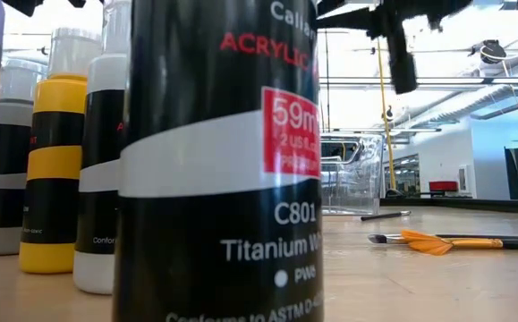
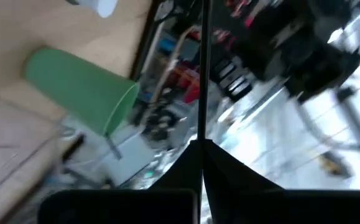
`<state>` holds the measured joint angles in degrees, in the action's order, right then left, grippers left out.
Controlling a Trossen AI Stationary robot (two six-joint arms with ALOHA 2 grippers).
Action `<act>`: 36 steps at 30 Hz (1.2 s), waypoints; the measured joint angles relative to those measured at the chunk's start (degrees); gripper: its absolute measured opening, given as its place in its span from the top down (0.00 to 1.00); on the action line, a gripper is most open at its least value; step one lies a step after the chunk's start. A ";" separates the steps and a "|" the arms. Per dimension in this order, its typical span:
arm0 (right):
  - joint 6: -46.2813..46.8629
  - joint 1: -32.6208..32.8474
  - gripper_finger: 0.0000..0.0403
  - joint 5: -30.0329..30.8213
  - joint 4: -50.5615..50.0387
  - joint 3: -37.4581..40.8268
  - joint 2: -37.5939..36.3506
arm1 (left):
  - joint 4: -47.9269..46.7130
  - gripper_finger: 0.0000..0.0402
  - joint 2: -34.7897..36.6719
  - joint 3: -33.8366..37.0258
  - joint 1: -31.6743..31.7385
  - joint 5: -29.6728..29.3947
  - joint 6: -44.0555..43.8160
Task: Pick & Place Paint Supplies
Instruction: Put the yellow paintbrush into the green cup
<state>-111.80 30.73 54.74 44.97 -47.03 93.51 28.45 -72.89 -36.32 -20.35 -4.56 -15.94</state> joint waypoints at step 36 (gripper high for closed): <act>-20.09 -3.99 1.00 -32.41 23.88 1.47 10.81 | 2.93 0.36 -15.52 -10.88 6.44 7.53 -7.26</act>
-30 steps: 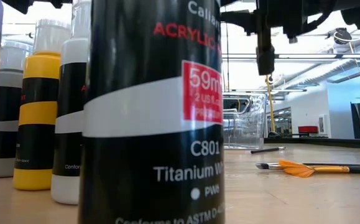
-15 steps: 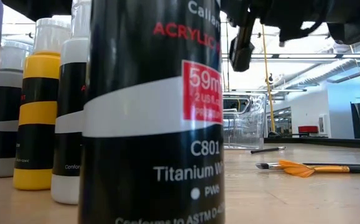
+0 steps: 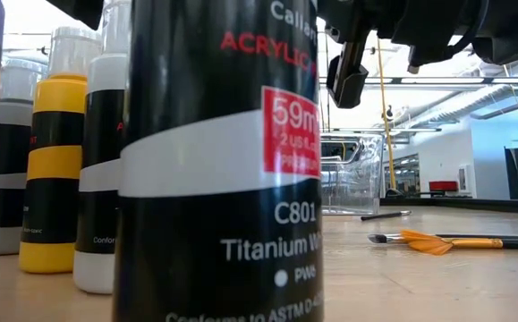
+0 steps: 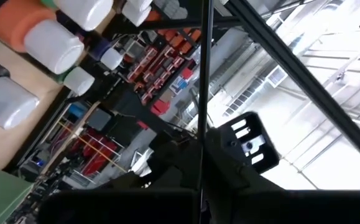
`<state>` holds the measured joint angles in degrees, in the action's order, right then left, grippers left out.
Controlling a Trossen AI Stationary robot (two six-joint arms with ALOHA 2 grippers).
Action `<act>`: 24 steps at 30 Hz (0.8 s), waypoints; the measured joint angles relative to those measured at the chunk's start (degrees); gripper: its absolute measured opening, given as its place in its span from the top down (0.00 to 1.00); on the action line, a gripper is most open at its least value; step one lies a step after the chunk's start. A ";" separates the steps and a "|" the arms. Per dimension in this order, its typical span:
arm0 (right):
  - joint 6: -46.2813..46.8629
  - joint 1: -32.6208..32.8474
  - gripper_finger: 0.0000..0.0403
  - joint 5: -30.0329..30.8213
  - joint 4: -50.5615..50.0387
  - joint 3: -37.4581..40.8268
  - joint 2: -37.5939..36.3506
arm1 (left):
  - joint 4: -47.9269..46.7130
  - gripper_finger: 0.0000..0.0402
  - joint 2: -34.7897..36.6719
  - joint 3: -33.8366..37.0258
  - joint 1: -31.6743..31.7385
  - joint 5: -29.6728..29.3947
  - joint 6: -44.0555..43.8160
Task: Pick & Place Paint Supplies
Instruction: Put the yellow paintbrush into the green cup
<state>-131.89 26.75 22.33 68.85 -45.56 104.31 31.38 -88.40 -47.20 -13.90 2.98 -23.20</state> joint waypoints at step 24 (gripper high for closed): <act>0.75 -0.55 1.00 1.91 0.12 0.00 0.00 | 1.73 0.97 -0.13 -0.04 -2.32 0.07 4.71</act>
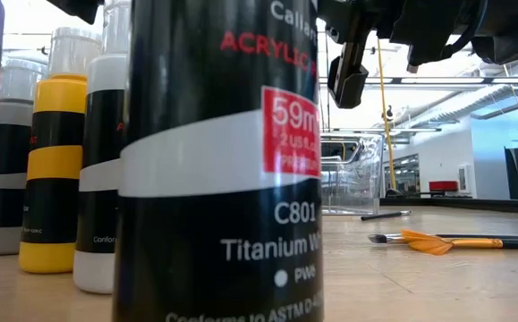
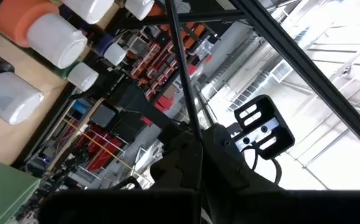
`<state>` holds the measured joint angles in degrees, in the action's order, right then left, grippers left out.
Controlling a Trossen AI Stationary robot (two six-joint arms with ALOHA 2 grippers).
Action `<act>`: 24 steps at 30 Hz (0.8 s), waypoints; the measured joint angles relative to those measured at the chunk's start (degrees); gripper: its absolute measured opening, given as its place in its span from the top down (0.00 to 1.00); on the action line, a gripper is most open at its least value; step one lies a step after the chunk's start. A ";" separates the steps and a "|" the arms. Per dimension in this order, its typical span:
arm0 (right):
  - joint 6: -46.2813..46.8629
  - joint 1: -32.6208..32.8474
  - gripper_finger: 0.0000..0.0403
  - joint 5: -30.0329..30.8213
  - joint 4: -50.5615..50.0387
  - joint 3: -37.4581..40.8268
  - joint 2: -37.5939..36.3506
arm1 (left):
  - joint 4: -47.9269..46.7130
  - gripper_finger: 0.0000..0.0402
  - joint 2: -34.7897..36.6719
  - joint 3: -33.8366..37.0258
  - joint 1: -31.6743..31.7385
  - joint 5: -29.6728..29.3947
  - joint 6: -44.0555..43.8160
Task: Pick & Place Paint Supplies
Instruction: Put the yellow paintbrush into the green cup
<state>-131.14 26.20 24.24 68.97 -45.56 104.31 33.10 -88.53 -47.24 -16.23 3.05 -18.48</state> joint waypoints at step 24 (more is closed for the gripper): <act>46.16 -0.28 1.00 23.27 5.01 0.02 -0.04 | -12.61 1.00 15.78 0.06 1.24 -7.03 24.05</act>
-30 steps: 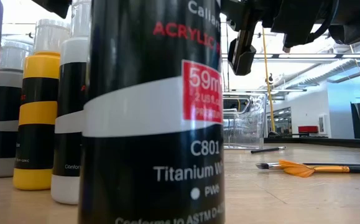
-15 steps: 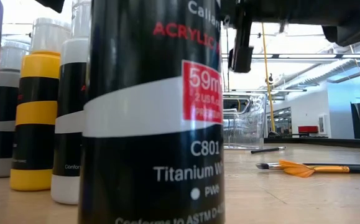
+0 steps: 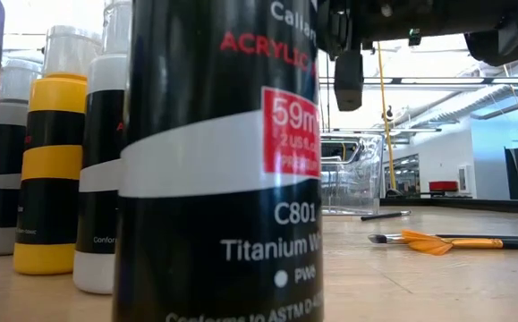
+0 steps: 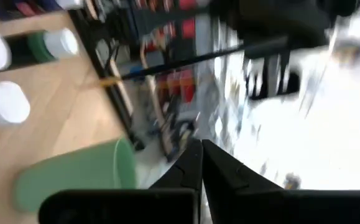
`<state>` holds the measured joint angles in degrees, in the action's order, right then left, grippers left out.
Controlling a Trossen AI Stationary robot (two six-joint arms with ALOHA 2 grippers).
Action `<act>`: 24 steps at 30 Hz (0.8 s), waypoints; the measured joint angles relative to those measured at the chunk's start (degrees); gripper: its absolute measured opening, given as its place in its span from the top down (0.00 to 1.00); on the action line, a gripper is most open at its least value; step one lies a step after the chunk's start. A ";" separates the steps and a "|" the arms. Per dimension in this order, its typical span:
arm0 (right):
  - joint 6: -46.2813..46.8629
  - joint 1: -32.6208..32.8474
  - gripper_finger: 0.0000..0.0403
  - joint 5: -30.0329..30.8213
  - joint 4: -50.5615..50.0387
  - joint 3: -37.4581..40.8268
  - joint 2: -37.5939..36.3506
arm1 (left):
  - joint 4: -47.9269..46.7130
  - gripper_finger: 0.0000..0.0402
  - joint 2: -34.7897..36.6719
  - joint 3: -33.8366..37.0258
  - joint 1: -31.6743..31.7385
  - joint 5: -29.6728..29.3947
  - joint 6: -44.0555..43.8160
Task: Pick & Place Paint Supplies
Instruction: Put the yellow paintbrush into the green cup
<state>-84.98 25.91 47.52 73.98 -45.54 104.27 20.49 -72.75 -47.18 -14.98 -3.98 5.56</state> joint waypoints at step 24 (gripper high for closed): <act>84.42 -7.11 1.00 -38.55 -44.70 9.09 -26.52 | -3.29 1.00 3.24 2.58 11.79 -10.43 5.93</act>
<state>-0.56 18.81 8.97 29.29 -36.44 77.75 17.20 -69.51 -44.60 -3.19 -14.41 11.50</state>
